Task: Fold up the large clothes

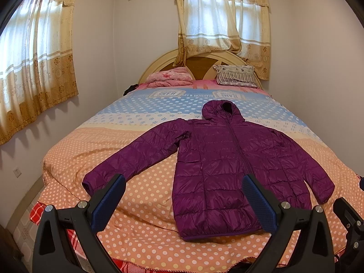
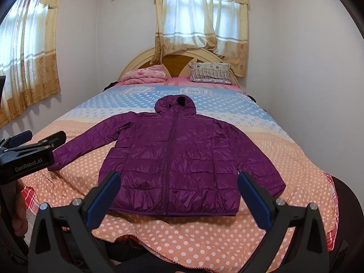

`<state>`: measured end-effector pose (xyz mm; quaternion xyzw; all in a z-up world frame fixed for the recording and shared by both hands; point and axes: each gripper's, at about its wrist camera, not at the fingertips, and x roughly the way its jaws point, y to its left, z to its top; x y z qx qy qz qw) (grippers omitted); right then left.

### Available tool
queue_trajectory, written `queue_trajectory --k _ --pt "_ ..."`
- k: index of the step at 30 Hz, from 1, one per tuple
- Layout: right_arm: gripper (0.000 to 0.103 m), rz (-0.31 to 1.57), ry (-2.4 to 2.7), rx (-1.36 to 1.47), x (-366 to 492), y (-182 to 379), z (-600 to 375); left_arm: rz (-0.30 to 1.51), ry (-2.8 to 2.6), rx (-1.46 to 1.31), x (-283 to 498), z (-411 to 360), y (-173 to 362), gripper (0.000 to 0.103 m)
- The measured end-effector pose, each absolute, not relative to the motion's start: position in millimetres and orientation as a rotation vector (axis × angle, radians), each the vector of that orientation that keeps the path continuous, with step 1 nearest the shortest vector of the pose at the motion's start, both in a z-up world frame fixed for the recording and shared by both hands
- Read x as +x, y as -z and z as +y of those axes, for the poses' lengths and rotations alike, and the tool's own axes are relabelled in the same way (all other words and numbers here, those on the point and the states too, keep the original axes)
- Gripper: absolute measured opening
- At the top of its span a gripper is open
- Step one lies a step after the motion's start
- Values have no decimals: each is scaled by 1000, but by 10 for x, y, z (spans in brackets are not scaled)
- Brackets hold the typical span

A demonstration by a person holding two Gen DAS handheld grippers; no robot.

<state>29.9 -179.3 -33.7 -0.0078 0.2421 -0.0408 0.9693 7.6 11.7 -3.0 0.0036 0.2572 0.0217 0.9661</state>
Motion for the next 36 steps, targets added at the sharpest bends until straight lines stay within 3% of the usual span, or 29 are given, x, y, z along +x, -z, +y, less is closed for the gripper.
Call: queue_trajectory --k 15,24,27,32,36 --pt "103 540 79 4 443 466 -1905 544 -41 47 230 122 207 102" --pt "103 648 322 137 876 894 -3142 588 -72 145 1016 139 733 102" --pt "100 687 451 209 1001 1083 -3715 624 -87 144 1393 210 930 102" --pt "87 786 572 299 1266 1395 -4373 672 -118 138 1860 272 1163 102" --pt "82 836 578 335 1452 1576 -4527 678 -156 170 2148 253 1307 102"
